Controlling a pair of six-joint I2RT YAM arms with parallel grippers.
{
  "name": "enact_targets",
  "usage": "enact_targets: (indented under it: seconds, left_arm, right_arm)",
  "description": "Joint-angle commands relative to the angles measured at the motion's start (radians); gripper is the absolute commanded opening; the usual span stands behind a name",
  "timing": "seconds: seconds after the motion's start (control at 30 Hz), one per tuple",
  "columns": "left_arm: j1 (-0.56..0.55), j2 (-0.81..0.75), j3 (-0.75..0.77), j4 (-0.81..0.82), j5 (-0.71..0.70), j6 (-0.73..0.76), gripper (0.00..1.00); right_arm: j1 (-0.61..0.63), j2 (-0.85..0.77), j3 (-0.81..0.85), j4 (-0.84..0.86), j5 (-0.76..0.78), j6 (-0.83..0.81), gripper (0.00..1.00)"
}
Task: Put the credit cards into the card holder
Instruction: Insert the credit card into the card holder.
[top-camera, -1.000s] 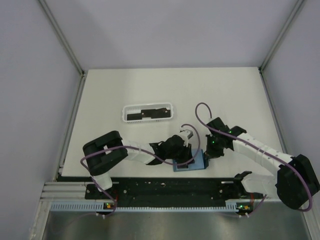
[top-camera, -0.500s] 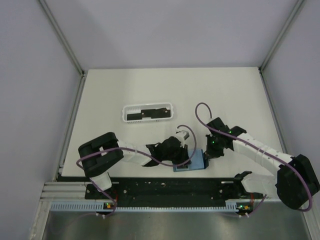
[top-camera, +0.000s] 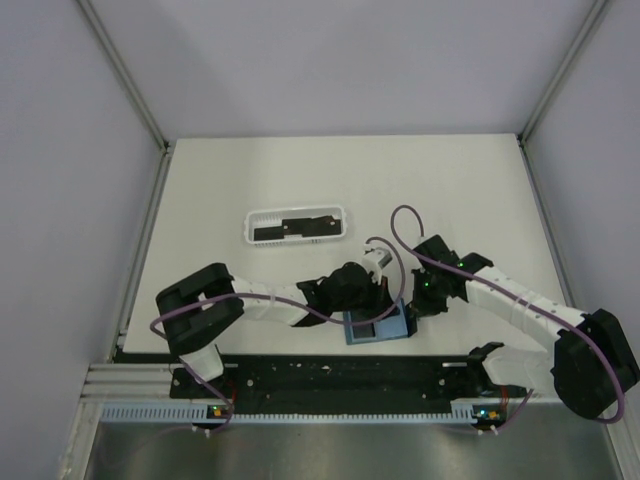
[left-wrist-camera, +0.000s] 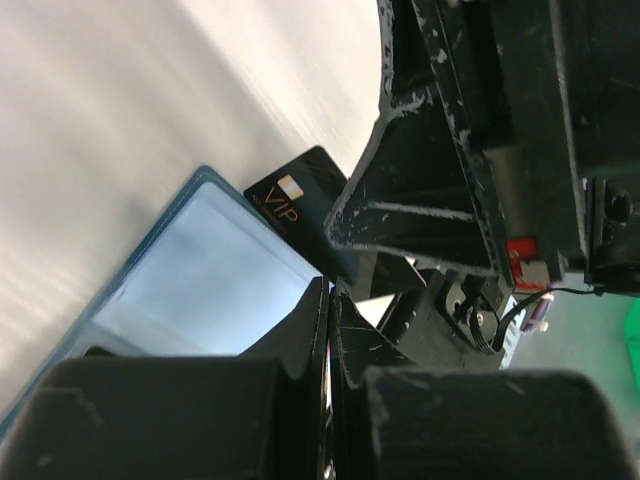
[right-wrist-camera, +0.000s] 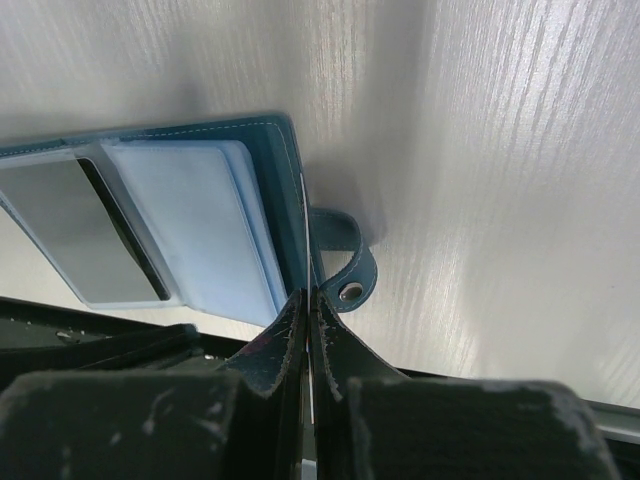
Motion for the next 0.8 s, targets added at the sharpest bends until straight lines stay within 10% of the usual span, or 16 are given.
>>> enact_targets:
  seconds: [0.0, 0.77]
  left_arm:
    - [-0.009, 0.084, 0.052, 0.073, 0.027, 0.001, 0.00]
    - [-0.009, 0.117, -0.015, -0.101, -0.070, -0.055, 0.00]
  right_arm:
    - [-0.005, 0.015, -0.035, 0.032, 0.021, 0.007, 0.00]
    - [-0.005, 0.024, -0.047, 0.038, 0.036, 0.009, 0.00]
